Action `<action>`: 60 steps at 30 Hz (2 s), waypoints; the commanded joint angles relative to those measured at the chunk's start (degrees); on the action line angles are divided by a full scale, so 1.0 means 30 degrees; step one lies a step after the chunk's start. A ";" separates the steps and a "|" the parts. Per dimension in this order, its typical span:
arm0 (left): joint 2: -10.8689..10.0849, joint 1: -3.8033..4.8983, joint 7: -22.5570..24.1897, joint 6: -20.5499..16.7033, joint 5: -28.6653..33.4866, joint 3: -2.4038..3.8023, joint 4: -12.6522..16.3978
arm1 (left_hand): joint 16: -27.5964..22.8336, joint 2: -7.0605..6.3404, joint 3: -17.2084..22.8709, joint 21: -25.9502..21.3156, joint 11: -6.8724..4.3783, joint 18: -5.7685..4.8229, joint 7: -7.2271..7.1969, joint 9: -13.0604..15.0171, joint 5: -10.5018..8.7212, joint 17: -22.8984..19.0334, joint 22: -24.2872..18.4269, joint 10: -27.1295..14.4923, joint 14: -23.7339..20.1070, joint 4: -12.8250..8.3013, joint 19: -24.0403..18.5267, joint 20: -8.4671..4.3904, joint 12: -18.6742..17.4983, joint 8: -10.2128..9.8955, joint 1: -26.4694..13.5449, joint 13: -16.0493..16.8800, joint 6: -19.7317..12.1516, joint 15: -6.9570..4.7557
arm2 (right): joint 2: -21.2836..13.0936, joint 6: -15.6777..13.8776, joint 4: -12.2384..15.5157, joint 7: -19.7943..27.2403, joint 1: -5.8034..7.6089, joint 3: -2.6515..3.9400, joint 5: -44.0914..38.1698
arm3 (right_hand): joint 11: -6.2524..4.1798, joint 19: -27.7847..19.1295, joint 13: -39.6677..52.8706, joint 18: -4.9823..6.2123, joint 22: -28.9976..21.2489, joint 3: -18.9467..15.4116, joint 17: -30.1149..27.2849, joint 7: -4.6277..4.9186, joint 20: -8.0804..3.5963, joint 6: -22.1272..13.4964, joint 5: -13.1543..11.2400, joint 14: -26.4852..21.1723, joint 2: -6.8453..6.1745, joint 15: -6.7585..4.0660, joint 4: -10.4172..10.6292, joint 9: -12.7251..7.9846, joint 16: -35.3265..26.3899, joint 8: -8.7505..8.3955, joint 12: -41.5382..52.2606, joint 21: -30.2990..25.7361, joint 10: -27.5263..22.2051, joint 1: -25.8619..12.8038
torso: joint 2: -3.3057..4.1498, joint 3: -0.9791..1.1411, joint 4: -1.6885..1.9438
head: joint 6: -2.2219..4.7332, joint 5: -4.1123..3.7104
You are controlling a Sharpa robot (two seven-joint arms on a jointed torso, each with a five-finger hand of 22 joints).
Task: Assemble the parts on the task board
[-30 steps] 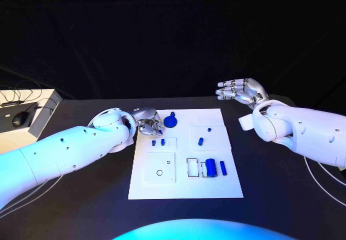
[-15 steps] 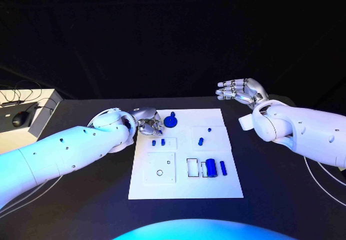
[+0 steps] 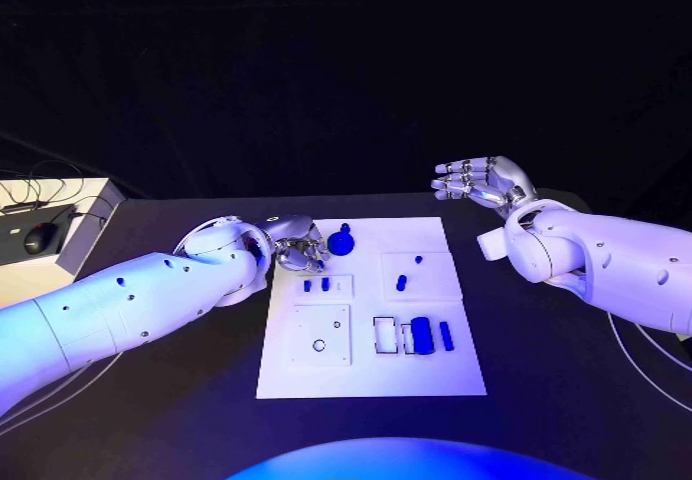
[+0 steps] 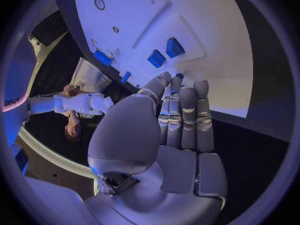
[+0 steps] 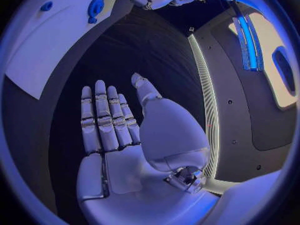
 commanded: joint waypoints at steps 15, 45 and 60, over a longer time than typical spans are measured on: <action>-0.1196 -0.0161 0.0398 0.1236 0.2735 0.1489 0.1179 | -0.0183 -0.0214 -0.1901 -0.0527 0.0028 -0.0466 -0.0548 -0.0006 -0.0068 0.0253 0.0182 0.0112 -0.0056 0.0859 0.0180 -0.0114 -0.0111 -0.0031 0.0134 -0.0104 -0.1948 -0.0046 | -0.0115 0.0274 0.0004 -0.0043 0.0006 0.0012 -0.0332 | -0.0010 -0.0089 -0.0035 -0.0123 0.0004 0.0211 -0.0003 -0.0023 -0.0072 0.0210 0.0046 0.0193 0.0077 -0.0117 -0.0093 -0.0011 -0.0075 -0.0095 -0.0116 -0.0034 0.0244 -0.0036 | -0.0012 -0.0005 0.0000 | 0.0080 0.0009; -0.3848 -0.1169 0.5310 -0.1861 2.3227 0.2553 0.1094 | -2.1930 0.0748 -0.4483 -0.9902 0.2744 -0.0416 0.0725 0.0006 -0.0056 -0.9123 -1.5288 -0.4944 0.0125 0.2550 -0.3338 0.3767 -0.2139 0.0027 -0.0263 -0.0511 -0.1383 0.3224 | -0.1557 0.1862 0.3438 -0.6726 -0.0306 -0.0033 -1.8955 | -0.1553 0.5354 -0.0032 0.1862 0.6706 0.2217 0.9085 -0.1207 -0.3612 0.3335 -0.2202 0.6980 -0.0362 -0.3159 -0.1725 -0.0076 1.2518 -0.0766 -0.2246 1.0167 0.3937 0.0436 | -0.0018 -0.0010 -0.0036 | 0.1021 -0.0342; -0.3800 -0.1717 0.6342 -0.1937 2.4077 0.2555 0.1282 | -2.2049 0.1566 -0.6890 -0.9788 0.2791 -0.0233 0.0909 -0.0022 -0.1711 -0.9360 -2.2838 -0.5022 -0.0302 0.2153 -0.2272 0.4154 -0.2184 -0.0027 0.0232 -0.0539 -0.1345 0.3386 | -0.0927 0.1923 0.4372 -1.1128 -0.0557 -0.0214 -2.5343 | -0.1179 0.7108 -0.0003 0.2813 0.7787 0.2561 1.1133 -0.1338 -0.3058 0.3256 -0.2841 0.5732 -0.1946 -0.2730 0.0176 -0.0065 1.7362 -0.0760 -0.2202 1.0324 0.2480 0.0697 | 0.0003 -0.0055 0.0015 | 0.1034 -0.0613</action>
